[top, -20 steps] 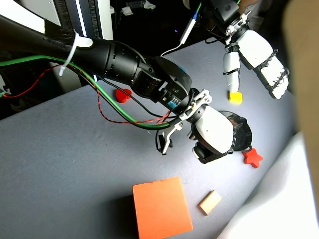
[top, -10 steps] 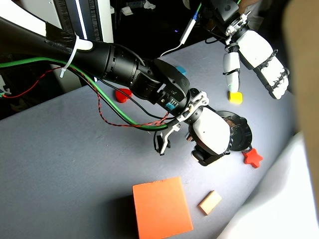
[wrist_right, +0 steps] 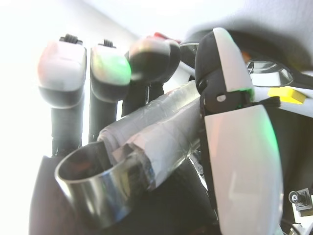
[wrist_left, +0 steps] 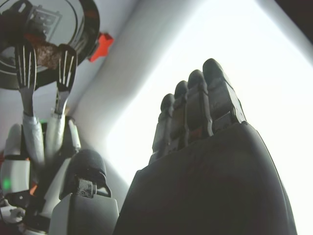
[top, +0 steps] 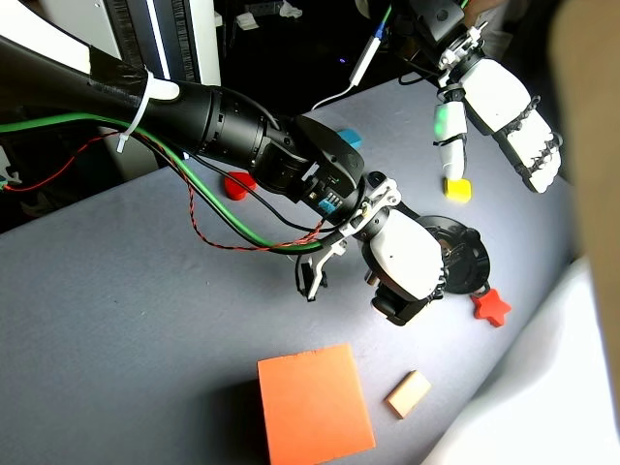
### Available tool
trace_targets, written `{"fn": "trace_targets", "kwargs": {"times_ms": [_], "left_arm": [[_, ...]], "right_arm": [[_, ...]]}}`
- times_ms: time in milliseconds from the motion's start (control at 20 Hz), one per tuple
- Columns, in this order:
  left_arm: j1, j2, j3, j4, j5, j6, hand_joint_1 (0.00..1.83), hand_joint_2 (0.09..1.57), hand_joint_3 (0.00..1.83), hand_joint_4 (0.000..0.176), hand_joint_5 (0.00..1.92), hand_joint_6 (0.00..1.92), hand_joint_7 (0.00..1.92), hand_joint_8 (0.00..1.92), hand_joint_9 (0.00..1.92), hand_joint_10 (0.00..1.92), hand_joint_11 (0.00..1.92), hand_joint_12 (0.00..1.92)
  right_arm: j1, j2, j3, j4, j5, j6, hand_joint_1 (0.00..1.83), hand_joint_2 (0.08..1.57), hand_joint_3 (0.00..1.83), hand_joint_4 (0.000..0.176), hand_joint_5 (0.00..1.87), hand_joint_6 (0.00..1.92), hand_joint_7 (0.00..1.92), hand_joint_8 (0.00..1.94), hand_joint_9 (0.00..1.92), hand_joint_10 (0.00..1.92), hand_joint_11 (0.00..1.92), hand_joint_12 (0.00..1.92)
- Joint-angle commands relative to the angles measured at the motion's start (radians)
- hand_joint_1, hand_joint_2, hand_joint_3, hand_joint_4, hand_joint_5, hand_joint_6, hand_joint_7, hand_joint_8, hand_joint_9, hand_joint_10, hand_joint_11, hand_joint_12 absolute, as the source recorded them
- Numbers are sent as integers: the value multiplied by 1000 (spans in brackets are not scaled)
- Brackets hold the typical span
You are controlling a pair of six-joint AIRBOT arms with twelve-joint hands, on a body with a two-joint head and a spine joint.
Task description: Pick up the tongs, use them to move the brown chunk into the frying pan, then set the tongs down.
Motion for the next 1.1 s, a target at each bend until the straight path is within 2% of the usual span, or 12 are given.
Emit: {"fn": "trace_targets", "kwargs": {"times_ms": [0, 100, 150, 250, 350, 400, 500, 550, 650, 750, 800, 1050], "left_arm": [[-10, 6, 6, 65, -83, 4, 0, 1198, 0, 0, 43, 2, 72, 2, 60, 2, 0, 213], [-11, 6, 6, 65, -83, 4, 0, 1200, 0, 0, 61, 6, 86, 4, 72, 5, 0, 259], [-11, 6, 6, 65, -83, 4, 0, 1201, 1, 0, 64, 6, 87, 3, 77, 6, 0, 265], [-11, 6, 6, 65, -83, 4, 0, 1200, 0, 0, 65, 6, 83, 1, 76, 5, 0, 268], [-11, 7, 5, 65, -83, 4, 0, 1204, 1, 0, 60, 3, 78, 0, 69, 1, 0, 254], [-11, 7, 4, 65, -83, 4, 0, 1204, 1, 0, 62, 3, 77, 0, 68, 1, 0, 250], [-11, 7, 3, 65, -83, 4, 0, 1202, 0, 0, 67, 3, 86, 2, 79, 4, 0, 277], [-11, 7, 2, 65, -83, 4, 0, 1201, 0, 0, 68, 3, 90, 4, 84, 5, 0, 284], [-11, 7, 1, 65, -83, 4, 4, 1201, 0, 0, 84, 7, 88, 1, 81, 3, 0, 307], [-11, 7, -3, 65, -83, 4, 0, 1202, 0, 0, 68, 0, 96, 4, 91, 6, 0, 312], [-11, 7, -5, 65, -83, 4, 0, 1202, 0, 0, 72, 2, 102, 4, 98, 6, 0, 333], [-15, 7, -26, 66, -83, 8, 0, 1200, 0, 0, 73, 5, 96, 0, 89, 1, 0, 305]], "right_arm": [[25, 12, -8, -59, 35, -1, 932, 1287, 0, 12, 699, 1473, 1228, 1418, 1278, 1841, 1248, 1921], [41, 33, -29, -59, 47, -5, 929, 1290, 0, 10, 694, 1478, 1224, 1409, 1284, 1841, 1263, 1921], [51, 50, -46, -59, 53, -7, 940, 1284, 0, 2, 704, 1462, 1230, 1399, 1290, 1840, 1274, 1921], [63, 86, -84, -59, 58, -8, 937, 1284, 0, 6, 705, 1462, 1231, 1406, 1291, 1847, 1284, 1921], [76, 166, -175, -58, 66, -23, 940, 1287, 0, 0, 698, 1478, 1231, 1432, 1295, 1838, 1284, 1921], [77, 197, -207, -58, 68, -28, 930, 1289, 0, 12, 695, 1483, 1226, 1445, 1283, 1854, 1267, 1921], [74, 286, -304, -58, 68, -36, 942, 1287, 0, 0, 701, 1470, 1224, 1456, 1285, 1880, 1284, 1921], [69, 317, -336, -58, 72, -37, 941, 1288, 0, 0, 698, 1471, 1221, 1447, 1279, 1873, 1272, 1921], [37, 388, -417, -76, 131, -51, 935, 1292, 1, 0, 690, 1486, 1231, 1448, 1280, 1867, 1255, 1921], [-15, 425, -466, -161, 184, -19, 938, 1289, 0, 0, 697, 1473, 1237, 1446, 1287, 1871, 1263, 1921], [-41, 433, -479, -198, 208, 3, 950, 1282, 0, 0, 710, 1456, 1244, 1456, 1295, 1886, 1271, 1921], [-119, 435, -498, -202, 285, 46, 927, 1295, 3, 1, 685, 1485, 1222, 1414, 1263, 1874, 1249, 1921]]}}
